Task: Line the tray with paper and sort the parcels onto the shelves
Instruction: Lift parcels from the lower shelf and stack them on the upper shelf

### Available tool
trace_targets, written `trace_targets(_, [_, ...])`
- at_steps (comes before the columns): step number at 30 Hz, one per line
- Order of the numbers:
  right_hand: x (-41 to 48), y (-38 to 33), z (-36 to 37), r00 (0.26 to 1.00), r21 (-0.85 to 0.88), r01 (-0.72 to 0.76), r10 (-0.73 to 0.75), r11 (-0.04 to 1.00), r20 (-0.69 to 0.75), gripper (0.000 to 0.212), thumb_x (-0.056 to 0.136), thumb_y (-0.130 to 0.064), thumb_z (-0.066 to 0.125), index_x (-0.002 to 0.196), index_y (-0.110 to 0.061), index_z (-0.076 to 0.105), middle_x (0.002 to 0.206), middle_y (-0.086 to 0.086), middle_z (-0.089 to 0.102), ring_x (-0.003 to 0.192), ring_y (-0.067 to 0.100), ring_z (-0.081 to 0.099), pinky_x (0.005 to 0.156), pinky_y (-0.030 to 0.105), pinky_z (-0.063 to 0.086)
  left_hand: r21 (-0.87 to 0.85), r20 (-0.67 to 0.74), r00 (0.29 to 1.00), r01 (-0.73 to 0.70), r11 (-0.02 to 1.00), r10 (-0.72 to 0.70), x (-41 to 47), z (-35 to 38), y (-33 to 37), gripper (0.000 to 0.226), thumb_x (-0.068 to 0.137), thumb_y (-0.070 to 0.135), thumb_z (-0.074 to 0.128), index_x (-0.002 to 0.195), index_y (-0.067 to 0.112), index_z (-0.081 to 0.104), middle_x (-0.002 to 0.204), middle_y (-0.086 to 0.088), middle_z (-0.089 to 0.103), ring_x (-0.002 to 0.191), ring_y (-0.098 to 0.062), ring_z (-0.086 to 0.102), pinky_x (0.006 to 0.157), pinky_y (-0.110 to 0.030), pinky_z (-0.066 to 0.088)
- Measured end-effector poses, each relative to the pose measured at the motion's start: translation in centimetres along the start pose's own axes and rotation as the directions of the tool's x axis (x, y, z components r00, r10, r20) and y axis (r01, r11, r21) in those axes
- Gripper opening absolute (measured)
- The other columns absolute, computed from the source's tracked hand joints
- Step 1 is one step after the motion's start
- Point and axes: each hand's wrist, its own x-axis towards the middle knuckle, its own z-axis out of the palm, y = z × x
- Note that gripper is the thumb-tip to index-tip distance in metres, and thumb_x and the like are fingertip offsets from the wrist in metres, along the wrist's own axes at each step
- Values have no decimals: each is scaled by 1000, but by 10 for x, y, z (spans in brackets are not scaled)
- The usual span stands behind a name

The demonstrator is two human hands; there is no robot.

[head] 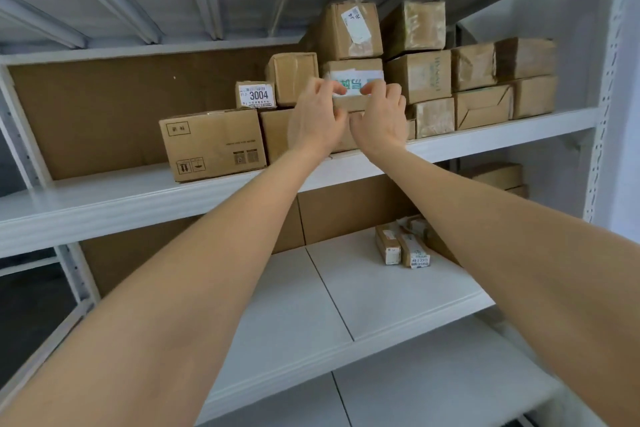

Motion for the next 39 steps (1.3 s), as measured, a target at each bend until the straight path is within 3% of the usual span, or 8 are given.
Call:
trace_targets(4, [-26, 51, -13, 998, -52, -55, 55, 997, 2, 35, 92, -13, 57, 126, -15, 47, 130, 8, 46, 119, 23, 44, 95, 29, 41, -38, 59, 997, -42, 998, 44, -29, 38, 22, 20, 93, 12, 49, 111, 13, 58, 120, -5, 50, 98, -20, 57, 71, -30, 48])
trace_targets(8, [-51, 102, -22, 984, -156, -156, 167, 975, 61, 36, 93, -15, 58, 126, -18, 46, 135, 8, 42, 123, 24, 41, 94, 30, 43, -53, 213, 974, -66, 996, 76, -63, 80, 39, 21, 93, 12, 48, 112, 14, 57, 120, -3, 49, 89, -17, 57, 66, -26, 42])
trace_targets(13, [-70, 156, -21, 934, -231, -258, 304, 938, 190, 41, 90, -20, 61, 129, -19, 46, 134, 10, 40, 121, 28, 40, 93, 35, 44, -59, 483, 872, 116, 991, -74, -92, 137, 32, 24, 93, 19, 52, 117, 20, 56, 125, -2, 46, 97, -17, 57, 84, -35, 53])
trace_targets(17, [-78, 197, -3, 859, -300, -358, 438, 884, 264, 53, 92, -27, 62, 139, -21, 40, 141, 12, 36, 128, 31, 37, 98, 38, 44, -69, 601, 763, 348, 935, -240, -109, 183, 19, 36, 93, 20, 54, 129, 19, 50, 132, -7, 45, 105, -20, 56, 86, -30, 48])
trace_targets(25, [-68, 284, 65, 681, -387, -464, 601, 797, 419, 66, 89, -38, 65, 144, -19, 32, 148, 15, 29, 136, 35, 31, 103, 44, 41, 36, 728, 546, 574, 818, -414, -117, 309, -25, 63, 88, 30, 65, 140, 6, 37, 138, -16, 43, 124, -29, 46, 101, -34, 40])
trace_targets(28, [-53, 314, 103, 599, -441, -465, 640, 767, 481, 76, 88, -48, 63, 148, -17, 28, 152, 18, 25, 140, 38, 26, 108, 46, 36, 48, 754, 482, 637, 770, -446, -112, 362, -53, 70, 83, 37, 69, 136, 5, 37, 134, -10, 51, 121, -27, 51, 98, -30, 43])
trace_targets(32, [-45, 347, 151, 487, -461, -489, 670, 740, 560, 88, 83, -55, 66, 150, -15, 24, 149, 18, 28, 138, 39, 28, 109, 47, 34, 140, 718, 441, 666, 733, -538, -108, 415, -85, 81, 80, 43, 71, 139, 2, 33, 138, -17, 46, 128, -32, 45, 103, -38, 42])
trace_targets(39, [-49, 389, 210, 309, -484, -539, 696, 689, 648, 107, 76, -57, 72, 153, -12, 13, 152, 19, 24, 140, 38, 29, 111, 45, 34, 187, 739, 304, 765, 616, -602, -110, 476, -110, 90, 81, 42, 71, 144, 2, 20, 141, -20, 43, 127, -34, 46, 96, -36, 42])
